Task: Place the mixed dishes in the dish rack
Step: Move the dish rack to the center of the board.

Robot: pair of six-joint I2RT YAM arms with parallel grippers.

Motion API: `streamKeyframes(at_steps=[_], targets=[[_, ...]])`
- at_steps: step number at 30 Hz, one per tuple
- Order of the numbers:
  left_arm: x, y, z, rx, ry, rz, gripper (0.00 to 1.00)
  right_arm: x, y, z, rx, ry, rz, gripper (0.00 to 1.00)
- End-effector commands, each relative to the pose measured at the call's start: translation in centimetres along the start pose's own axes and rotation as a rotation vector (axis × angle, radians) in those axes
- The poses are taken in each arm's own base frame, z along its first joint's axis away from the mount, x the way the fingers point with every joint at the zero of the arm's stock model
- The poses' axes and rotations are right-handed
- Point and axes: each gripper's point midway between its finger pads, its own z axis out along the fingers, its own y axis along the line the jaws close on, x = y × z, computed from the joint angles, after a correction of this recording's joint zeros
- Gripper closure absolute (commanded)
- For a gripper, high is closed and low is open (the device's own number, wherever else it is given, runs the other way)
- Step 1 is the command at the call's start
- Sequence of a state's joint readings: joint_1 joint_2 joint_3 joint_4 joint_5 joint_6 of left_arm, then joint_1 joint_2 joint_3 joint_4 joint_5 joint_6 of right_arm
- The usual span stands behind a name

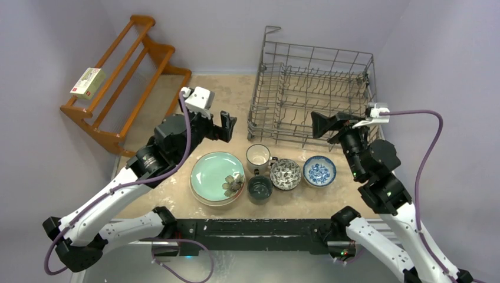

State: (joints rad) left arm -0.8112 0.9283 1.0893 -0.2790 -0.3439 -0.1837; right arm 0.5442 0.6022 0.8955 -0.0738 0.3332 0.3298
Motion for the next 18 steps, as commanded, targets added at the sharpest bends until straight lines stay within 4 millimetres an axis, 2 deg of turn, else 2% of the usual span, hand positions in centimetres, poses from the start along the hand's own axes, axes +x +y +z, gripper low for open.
streamKeyframes(at_steps=[1,5,10,18], targets=[[-1.7,-1.3,0.7,0.046,-0.008,-0.012,0.01,-0.7,-0.7,0.0,0.056,-0.006,0.013,0.01],[-2.2,-1.9,1.9,0.056,-0.003,-0.001,0.01,-0.1,-0.4,-0.3,0.030,0.033,-0.009,0.01],[-2.3,-2.4,4.3,0.032,0.039,0.017,0.01,-1.0,-1.0,-1.3,0.055,0.013,-0.030,0.01],[-1.8,-3.0,9.8,-0.066,0.116,0.014,0.06,-0.9,-1.0,-1.6,0.064,0.051,-0.018,0.01]])
